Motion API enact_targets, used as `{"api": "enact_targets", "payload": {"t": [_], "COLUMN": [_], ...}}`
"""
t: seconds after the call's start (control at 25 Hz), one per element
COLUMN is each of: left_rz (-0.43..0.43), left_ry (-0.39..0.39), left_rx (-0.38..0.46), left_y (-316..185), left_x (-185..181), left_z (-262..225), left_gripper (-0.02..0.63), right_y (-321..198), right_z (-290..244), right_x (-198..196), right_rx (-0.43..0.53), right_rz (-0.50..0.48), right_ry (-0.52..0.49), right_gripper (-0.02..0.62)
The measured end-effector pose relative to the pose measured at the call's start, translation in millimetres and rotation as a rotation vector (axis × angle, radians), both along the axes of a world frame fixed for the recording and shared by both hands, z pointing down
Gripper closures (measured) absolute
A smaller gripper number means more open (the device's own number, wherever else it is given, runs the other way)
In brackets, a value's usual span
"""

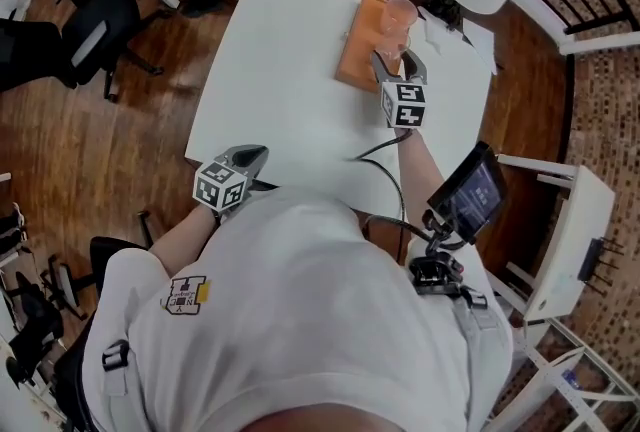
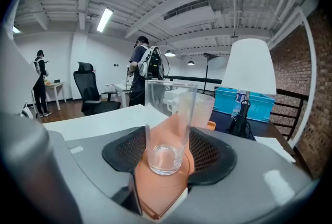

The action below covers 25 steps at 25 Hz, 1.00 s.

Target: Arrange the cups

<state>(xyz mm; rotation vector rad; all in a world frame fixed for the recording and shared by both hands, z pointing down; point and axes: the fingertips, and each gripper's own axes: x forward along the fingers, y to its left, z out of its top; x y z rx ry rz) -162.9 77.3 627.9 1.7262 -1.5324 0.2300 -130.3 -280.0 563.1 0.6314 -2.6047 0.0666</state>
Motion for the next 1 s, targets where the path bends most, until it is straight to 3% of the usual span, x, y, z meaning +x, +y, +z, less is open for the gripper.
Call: {"api": "enact_targets", "payload": {"t": [1.0], "left_rz": [0.001], "left_ry": [0.007], "left_rx": [0.021], "left_y": [-9.8], "left_x": [-3.4], "left_z": [1.4], "left_gripper": [0.603], "right_y": [2.7], "right_z": [-8.5], "right_x": [2.8], "right_rx": [0.041], "right_rz": [-0.045], "right_ry": [-0.048], "right_gripper": [0.316]}}
